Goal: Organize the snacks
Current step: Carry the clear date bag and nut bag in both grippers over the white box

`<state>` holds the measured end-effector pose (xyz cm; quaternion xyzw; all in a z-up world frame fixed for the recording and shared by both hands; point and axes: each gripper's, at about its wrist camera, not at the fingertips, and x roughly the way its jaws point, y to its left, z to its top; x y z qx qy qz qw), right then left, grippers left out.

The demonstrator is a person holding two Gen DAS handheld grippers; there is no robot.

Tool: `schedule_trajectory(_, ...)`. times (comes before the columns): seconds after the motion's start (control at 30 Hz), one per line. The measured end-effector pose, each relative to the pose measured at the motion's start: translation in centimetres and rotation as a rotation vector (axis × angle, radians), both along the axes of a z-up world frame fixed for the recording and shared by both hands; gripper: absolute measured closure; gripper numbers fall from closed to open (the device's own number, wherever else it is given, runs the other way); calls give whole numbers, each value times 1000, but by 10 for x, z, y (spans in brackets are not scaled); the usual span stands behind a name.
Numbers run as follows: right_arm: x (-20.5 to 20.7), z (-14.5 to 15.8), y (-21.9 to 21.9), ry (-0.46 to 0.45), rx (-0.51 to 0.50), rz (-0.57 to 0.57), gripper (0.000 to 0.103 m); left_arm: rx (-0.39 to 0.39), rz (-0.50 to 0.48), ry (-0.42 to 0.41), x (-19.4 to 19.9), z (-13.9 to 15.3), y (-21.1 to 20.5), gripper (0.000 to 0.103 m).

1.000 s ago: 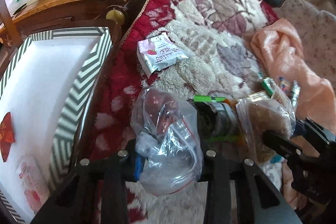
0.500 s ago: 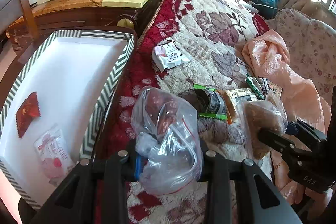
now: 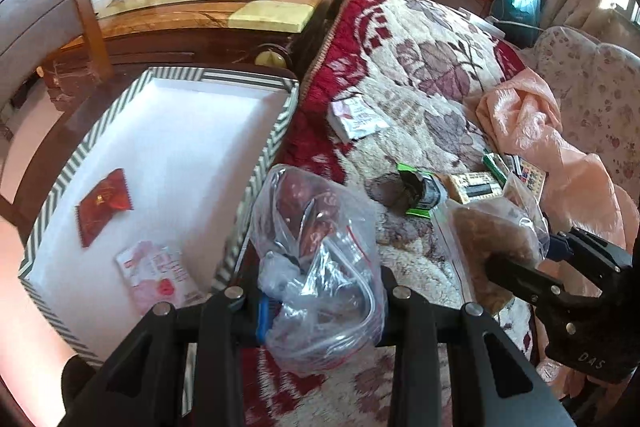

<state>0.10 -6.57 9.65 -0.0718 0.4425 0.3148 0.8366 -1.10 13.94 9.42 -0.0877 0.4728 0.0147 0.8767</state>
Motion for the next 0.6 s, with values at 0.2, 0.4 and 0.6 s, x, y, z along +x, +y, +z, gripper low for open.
schedule_trajectory(0.2, -7, 5, 18, -4, -8, 38, 54, 9, 36, -14, -9, 5, 17, 67)
schedule_trajectory(0.4, -13, 9, 38, -11, -18, 77, 54, 11, 83, -29, -18, 9, 39, 67)
schedule_trajectory(0.6, -18, 12, 61, -17, -30, 121, 54, 8, 134, -35, -27, 11, 61, 67)
